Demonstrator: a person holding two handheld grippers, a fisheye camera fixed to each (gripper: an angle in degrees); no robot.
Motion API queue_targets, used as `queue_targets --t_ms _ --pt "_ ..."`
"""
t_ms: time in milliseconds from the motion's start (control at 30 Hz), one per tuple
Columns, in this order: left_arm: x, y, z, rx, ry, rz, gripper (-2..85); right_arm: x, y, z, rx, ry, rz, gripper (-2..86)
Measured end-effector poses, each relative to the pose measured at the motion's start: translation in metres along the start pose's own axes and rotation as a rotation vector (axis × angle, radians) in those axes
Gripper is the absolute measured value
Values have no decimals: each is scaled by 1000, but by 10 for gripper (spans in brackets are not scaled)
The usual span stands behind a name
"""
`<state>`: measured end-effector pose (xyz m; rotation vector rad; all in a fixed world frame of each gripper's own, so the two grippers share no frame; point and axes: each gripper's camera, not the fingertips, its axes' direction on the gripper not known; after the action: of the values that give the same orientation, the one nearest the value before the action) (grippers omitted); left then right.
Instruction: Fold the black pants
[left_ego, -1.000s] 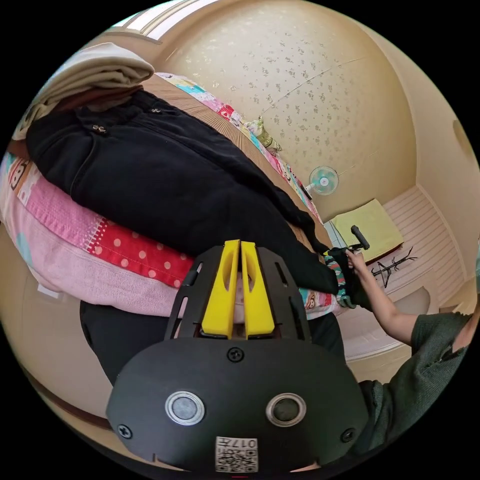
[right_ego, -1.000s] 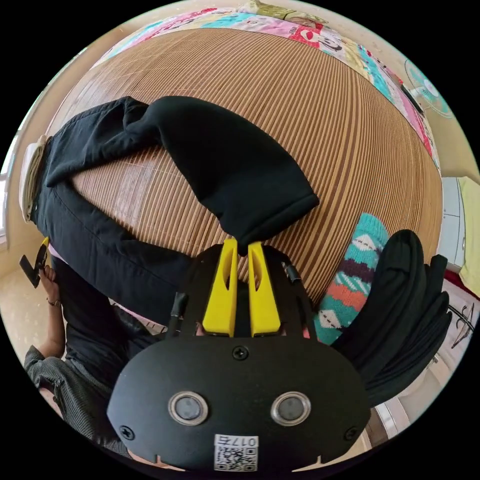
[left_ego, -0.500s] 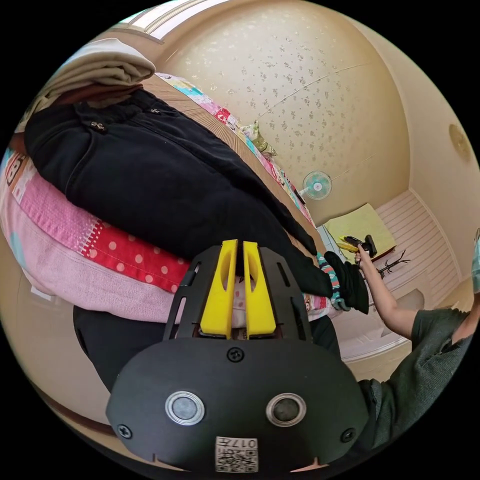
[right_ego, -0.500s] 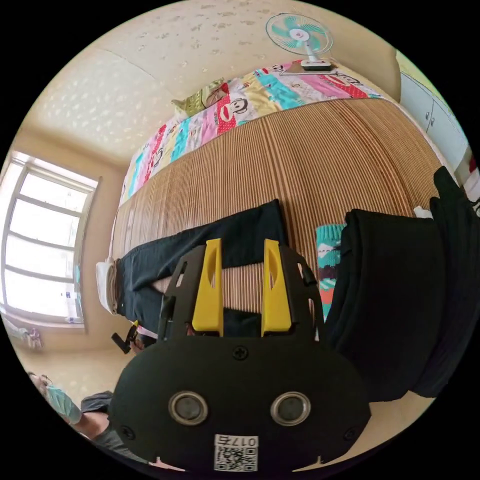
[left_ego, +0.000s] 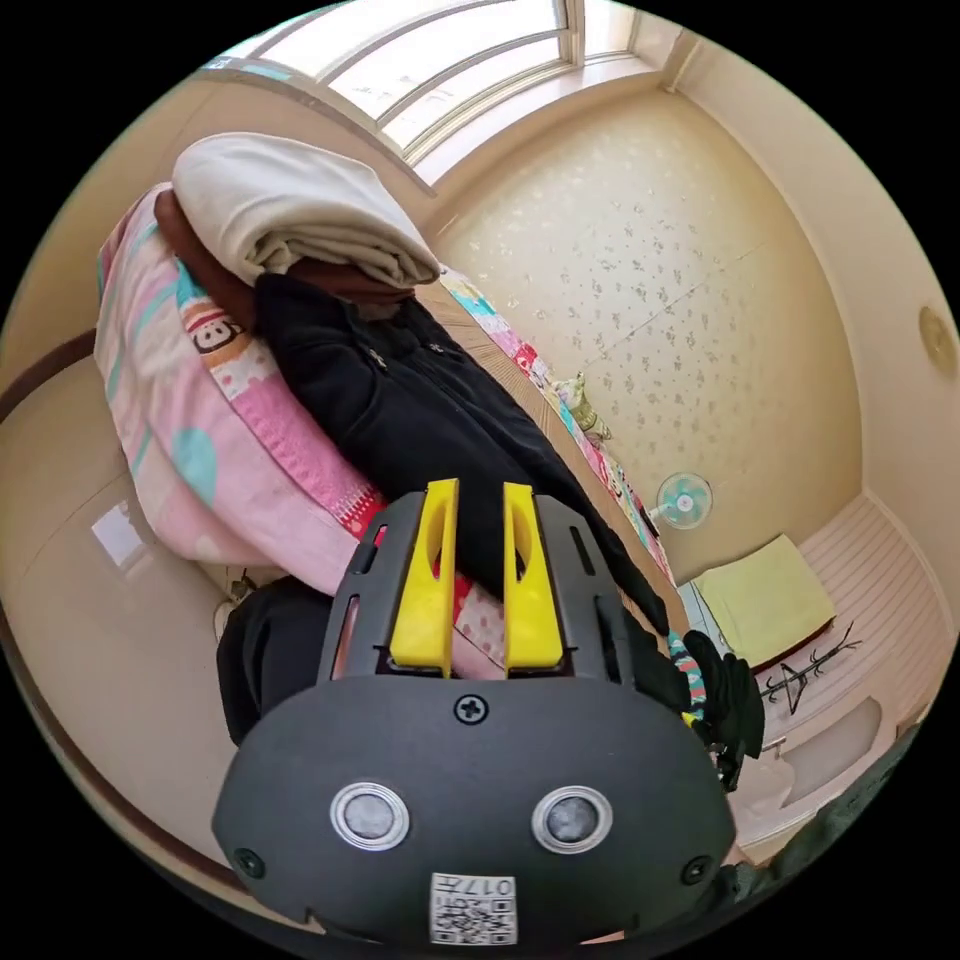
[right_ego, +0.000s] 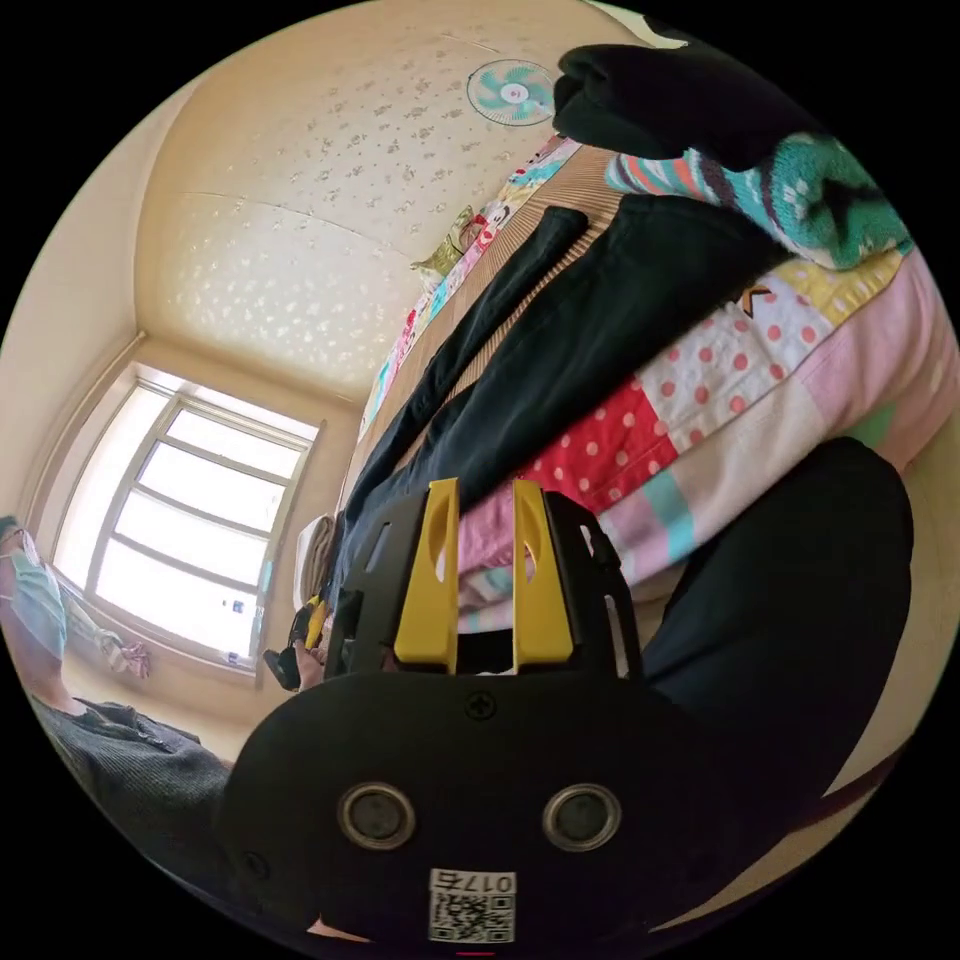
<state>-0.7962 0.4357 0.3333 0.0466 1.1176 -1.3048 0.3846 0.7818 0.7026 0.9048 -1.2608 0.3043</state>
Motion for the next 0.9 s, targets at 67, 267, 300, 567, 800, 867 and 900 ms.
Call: queue_targets --t_ms 67,267,300,567,800,867,900 --pt "-32 -24 -4 -9 -38 -170 85 11 -8 -9 -38 39 27 134" --pt "-47 -68 -35 140 -199 -295 150 45 -26 -32 -47 -46 132 165" --pt "-47 -69 -37 148 -195 -305 150 45 -25 -36 -32 -46 130 168" --pt "-67 -76 -17 19 6 -418 13 68 -19 -46 35 -118 209 177" --pt "-19 -87 -69 64 17 -206 -6 73 -20 -66 151 -169 209 165" --pt "12 -89 -81 73 -17 -97 -7 77 -25 -68 150 -111 235 160" --pt "17 -90 -83 75 -16 -84 -7 80 -29 -67 144 -114 237 153"
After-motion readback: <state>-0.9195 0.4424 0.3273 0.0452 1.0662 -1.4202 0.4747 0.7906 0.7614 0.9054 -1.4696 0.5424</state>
